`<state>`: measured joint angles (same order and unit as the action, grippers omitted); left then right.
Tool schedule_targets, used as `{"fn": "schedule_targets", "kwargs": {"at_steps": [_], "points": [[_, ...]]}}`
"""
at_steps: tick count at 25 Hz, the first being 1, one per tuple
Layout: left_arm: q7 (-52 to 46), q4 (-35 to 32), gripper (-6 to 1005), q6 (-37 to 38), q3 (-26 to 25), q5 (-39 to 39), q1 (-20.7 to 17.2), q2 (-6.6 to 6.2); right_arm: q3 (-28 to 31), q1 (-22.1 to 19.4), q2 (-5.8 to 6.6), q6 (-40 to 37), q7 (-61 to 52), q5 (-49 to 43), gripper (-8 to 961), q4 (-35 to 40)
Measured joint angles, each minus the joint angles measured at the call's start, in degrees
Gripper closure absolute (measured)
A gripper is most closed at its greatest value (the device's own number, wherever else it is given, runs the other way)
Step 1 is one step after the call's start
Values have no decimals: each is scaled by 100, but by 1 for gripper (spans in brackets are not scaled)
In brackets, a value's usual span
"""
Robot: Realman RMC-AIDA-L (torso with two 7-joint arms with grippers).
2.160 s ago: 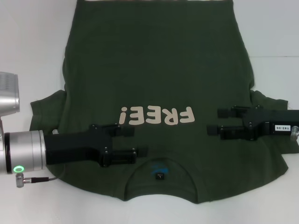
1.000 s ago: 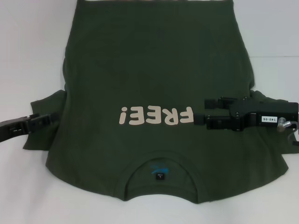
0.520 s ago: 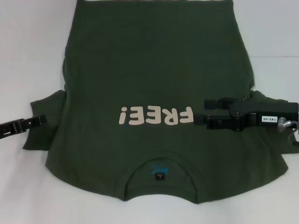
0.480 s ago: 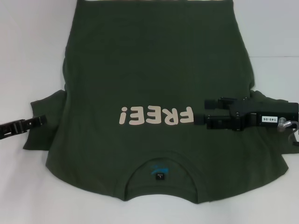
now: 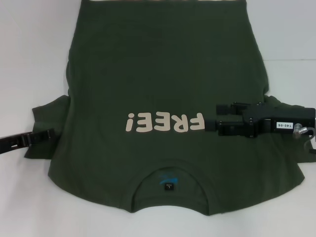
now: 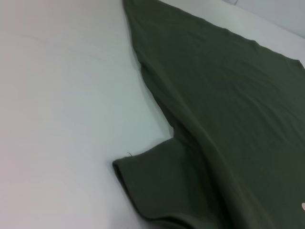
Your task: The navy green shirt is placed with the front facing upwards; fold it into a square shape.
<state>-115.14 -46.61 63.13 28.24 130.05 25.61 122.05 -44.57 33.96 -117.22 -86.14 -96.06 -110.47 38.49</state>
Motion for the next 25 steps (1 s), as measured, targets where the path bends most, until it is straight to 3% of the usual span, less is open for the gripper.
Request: {"fn": "schedule_targets", "kwargs": {"at_steps": [10,18,25], "points": [[-10,9,206,-12,115,82,76,-7,2,-3,0,6,0,0,58,0],[-163,-50,392,-11,193,346,157,-14,1,-3,0,9,0,0,59,0],[-171,-56,710,-11,184,352,195,-28,8,-3,8,16,5,5,59,0]]}}
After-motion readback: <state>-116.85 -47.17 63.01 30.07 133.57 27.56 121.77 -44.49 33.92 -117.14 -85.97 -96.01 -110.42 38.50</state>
